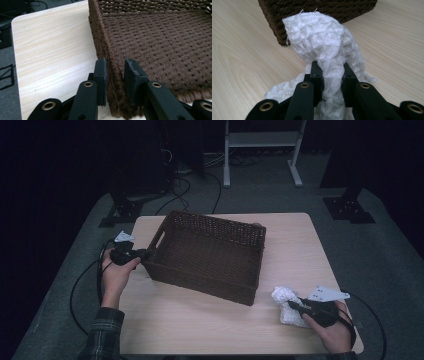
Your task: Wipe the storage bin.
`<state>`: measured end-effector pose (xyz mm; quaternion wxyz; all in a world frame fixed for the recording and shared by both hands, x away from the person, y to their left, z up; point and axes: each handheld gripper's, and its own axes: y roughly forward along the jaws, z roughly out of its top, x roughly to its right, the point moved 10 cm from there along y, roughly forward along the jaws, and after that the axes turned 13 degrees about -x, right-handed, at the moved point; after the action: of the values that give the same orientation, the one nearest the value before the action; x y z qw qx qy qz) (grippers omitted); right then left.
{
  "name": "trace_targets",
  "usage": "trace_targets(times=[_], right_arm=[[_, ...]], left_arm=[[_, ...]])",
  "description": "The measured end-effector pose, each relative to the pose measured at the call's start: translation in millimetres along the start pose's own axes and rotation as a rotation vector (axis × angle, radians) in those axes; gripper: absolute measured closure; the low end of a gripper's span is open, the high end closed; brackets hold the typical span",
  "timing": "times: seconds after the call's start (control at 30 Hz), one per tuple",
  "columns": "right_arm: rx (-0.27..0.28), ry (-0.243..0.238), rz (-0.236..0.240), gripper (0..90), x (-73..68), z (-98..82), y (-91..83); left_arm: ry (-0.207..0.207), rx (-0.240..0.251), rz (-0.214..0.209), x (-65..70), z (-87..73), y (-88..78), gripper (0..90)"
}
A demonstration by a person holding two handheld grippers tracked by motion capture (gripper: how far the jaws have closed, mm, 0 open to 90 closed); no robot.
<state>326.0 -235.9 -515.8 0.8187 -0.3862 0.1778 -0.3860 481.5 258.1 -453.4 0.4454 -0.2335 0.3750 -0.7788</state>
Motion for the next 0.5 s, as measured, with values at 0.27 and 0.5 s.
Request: trace_targets(times=[0.27, 0.5], right_arm=[[0.000, -0.005, 0.001, 76.3, -1.9, 1.0, 0.6], [-0.001, -0.004, 0.002, 76.3, -2.0, 0.8, 0.8]], left_arm=[[0.011, 0.065, -0.049, 1.4, -1.8, -18.2, 82.1], [0.005, 0.089, -0.036, -5.6, -2.3, -27.5, 90.0]])
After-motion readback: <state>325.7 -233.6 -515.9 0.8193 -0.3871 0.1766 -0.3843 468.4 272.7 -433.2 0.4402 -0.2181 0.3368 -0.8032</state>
